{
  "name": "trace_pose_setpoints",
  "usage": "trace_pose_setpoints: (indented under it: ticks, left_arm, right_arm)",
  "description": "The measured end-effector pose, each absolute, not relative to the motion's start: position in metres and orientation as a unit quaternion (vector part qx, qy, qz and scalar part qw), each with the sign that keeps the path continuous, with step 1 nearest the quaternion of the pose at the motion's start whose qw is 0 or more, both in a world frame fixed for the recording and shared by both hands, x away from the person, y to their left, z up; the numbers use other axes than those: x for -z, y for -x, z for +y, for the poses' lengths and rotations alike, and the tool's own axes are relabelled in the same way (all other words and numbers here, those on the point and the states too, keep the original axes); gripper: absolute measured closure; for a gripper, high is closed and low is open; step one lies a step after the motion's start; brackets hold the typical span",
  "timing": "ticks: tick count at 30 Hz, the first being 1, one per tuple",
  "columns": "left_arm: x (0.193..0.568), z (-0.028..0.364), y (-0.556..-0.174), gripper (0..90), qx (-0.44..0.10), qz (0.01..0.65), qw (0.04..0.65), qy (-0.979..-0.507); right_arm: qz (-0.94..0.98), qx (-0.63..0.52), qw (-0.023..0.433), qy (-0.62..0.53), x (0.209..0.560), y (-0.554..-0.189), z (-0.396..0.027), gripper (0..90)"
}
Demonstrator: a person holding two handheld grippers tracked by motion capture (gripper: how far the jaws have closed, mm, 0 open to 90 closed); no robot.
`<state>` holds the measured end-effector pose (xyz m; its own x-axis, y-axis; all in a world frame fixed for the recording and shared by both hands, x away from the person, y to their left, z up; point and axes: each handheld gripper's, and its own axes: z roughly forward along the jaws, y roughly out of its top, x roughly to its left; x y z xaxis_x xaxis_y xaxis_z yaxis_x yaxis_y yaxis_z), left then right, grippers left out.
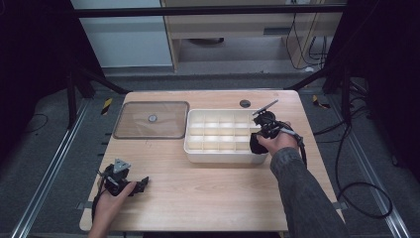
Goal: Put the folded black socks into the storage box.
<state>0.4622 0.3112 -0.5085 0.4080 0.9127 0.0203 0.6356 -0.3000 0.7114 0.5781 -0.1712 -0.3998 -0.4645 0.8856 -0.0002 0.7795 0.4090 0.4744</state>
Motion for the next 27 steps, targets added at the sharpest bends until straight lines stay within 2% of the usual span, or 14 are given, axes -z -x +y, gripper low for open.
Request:
trace_pose_setpoints:
  ticks: [27]
  left_arm:
    - [0.508,0.311,-0.463,0.0,-0.216,0.497,0.317,-0.779]
  right_arm:
    - [0.828,-0.219,0.119,-0.503,0.428,-0.562,-0.173,90.0]
